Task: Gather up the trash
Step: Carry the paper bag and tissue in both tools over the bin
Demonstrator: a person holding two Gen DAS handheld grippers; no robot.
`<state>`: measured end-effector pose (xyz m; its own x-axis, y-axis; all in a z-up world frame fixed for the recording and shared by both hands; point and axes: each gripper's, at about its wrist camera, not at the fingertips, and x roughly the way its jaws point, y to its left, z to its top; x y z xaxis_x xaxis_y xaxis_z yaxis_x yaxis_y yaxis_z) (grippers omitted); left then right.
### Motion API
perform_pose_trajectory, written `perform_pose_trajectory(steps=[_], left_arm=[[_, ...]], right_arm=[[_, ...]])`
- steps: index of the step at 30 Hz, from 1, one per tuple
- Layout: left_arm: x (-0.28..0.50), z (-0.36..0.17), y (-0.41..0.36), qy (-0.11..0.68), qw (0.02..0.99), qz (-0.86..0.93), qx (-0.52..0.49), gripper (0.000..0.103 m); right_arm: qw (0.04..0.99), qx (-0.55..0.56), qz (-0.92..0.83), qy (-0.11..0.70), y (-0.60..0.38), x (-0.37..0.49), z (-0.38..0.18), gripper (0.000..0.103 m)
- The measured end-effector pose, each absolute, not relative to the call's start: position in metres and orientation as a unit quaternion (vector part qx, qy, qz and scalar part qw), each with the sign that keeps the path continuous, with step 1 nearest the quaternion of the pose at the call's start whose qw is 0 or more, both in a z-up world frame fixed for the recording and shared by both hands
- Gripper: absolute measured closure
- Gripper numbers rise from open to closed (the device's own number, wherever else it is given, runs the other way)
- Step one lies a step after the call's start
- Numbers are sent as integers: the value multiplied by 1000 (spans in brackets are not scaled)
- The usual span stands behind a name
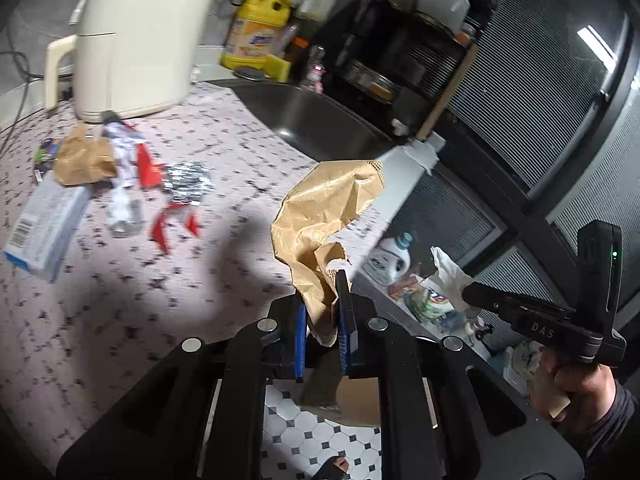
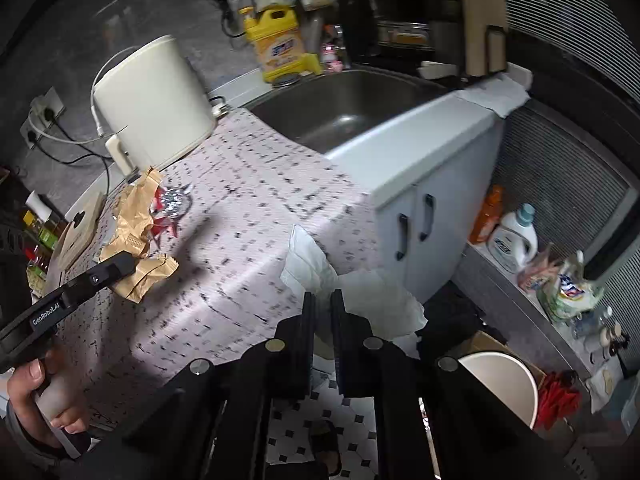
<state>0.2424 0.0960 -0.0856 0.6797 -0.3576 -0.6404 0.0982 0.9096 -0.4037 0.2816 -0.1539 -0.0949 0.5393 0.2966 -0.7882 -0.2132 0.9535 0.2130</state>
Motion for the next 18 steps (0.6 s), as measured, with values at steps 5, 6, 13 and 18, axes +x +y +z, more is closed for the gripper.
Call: perform_pose_trajectory(steps=[5, 6, 13, 18], left_arm=[[247, -86, 54, 388, 894, -158, -161, 90], [248, -86, 44, 389, 892, -164, -159, 90], [245, -93, -12, 405, 881, -194, -146, 90], [240, -101, -47, 417, 874, -205, -141, 90]], right_arm=[[880, 62, 110, 458, -204, 263, -94, 94], [880, 65, 105, 459, -212, 260, -95, 94], [878, 85, 71, 466, -271, 236, -101, 94], [871, 97, 58, 478, -302, 220, -113, 93]])
